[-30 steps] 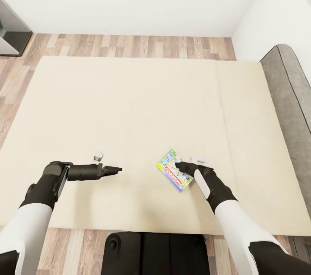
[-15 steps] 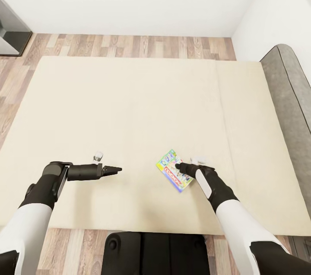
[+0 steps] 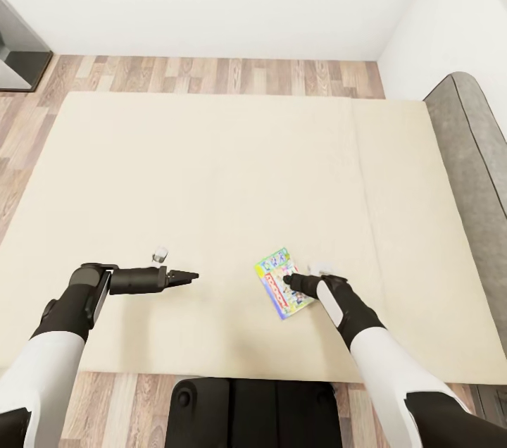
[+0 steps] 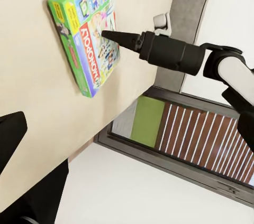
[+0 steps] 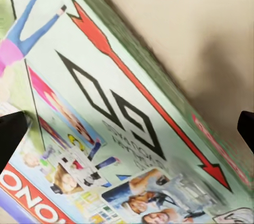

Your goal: Put all the toys in the child's room - the three board games (two on the bed and one on the table), the two jigsaw puzzles on the table, and the tennis ball on the table - inside the toy box on the table in the child's room.

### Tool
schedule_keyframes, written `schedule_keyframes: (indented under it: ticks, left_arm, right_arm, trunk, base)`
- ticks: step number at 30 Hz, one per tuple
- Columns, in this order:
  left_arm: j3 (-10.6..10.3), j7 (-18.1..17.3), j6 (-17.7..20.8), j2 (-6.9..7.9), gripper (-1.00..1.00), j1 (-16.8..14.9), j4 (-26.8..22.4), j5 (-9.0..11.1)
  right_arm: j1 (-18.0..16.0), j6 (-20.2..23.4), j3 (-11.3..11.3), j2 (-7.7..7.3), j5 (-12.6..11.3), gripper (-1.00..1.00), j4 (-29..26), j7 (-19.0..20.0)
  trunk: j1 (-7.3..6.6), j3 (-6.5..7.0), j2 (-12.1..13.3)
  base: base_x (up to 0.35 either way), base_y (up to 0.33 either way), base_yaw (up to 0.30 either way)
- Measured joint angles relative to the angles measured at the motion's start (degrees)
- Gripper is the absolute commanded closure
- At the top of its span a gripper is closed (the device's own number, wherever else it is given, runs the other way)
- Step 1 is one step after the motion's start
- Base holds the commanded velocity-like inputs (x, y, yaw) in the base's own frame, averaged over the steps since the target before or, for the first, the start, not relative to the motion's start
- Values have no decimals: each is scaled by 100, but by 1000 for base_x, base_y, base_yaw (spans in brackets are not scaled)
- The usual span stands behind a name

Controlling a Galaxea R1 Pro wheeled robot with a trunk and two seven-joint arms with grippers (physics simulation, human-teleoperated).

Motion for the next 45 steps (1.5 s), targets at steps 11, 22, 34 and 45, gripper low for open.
schedule_keyframes:
  ticks: [11,22,34,45]
  left_arm:
    - [0,9,0,-1,-100,-1,1,-2]
    - [3,-6,0,-1,-100,-1,1,3]
    - [6,-9,0,-1,-100,-1,1,3]
    - [8,-7,0,-1,-100,-1,1,2]
  right_arm:
    - [5,135,1,37,27,-100,40,655]
    - [5,293,1,46,24,-100,31,669]
    - [11,306,8,72,25,-100,30,762]
    - [12,313,17,150,28,-100,30,972]
  trunk:
    - [2,0,3]
    - [2,0,3]
    - [2,0,3]
    - [2,0,3]
  base:
    - [0,0,0]
    - [0,0,0]
    - [0,0,0]
    - [0,0,0]
